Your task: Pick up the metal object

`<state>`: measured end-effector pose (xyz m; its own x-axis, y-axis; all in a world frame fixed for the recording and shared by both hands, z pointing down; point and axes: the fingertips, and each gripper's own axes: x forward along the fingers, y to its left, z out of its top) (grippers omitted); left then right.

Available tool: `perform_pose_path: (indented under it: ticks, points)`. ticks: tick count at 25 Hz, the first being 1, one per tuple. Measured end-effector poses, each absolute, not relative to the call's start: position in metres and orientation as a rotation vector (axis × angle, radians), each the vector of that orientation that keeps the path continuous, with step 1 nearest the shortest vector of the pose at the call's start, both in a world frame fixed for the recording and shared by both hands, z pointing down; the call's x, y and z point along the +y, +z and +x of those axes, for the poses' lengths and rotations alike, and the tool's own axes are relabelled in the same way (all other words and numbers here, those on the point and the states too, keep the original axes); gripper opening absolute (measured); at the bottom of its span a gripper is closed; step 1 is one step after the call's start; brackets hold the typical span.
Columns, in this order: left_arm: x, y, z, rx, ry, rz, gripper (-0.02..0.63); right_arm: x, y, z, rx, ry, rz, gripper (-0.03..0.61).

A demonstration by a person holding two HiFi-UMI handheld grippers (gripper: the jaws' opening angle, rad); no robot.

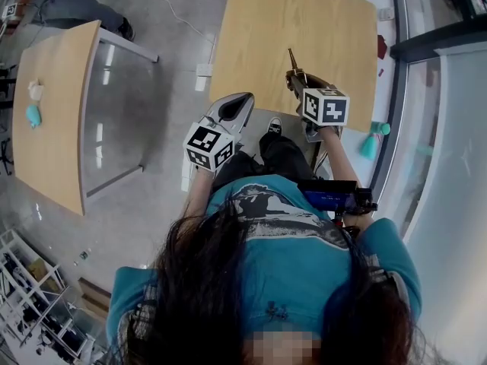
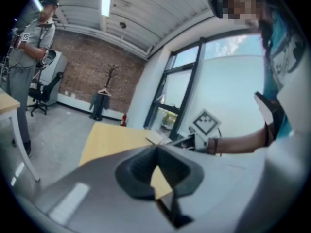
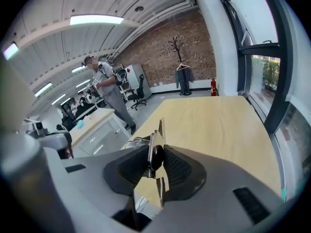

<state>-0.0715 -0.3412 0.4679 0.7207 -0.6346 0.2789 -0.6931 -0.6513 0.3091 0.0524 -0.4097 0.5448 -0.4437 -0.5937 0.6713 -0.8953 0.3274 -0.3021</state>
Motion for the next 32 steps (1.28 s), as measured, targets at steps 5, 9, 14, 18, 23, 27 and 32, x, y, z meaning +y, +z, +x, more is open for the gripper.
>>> perform_pose_path:
  ticks: [5,9,14,18,23,27,32]
  points:
    - [-0.31,0.47,-0.08,-0.989,0.187,2.554,0.003,-0.365,0.524,0.03,-2.228,1.001,1.327,0.103]
    - [-0.279,0.47,-0.082,-0.953,0.173,2.585,0.003,-0.324,0.517,0.021,-2.255,1.026,1.347,0.101]
    - [-0.218,0.457,-0.104,-0.904,0.154,2.603,0.003,-0.253,0.495,0.0,-2.273,1.059,1.406,0.101]
    - [-0.195,0.478,-0.101,-0.865,0.162,2.576,0.003,-0.225,0.506,0.006,-2.254,1.092,1.444,0.101]
    - [-0.167,0.483,-0.097,-0.837,0.162,2.566,0.003,-0.182,0.506,0.015,-2.225,1.138,1.489,0.101]
    - [-0.124,0.477,-0.08,-0.821,0.151,2.588,0.003,-0.128,0.499,0.029,-2.235,1.132,1.513,0.101]
    - [-0.113,0.473,-0.063,-0.788,0.156,2.613,0.003,-0.108,0.497,0.041,-2.229,1.143,1.532,0.101]
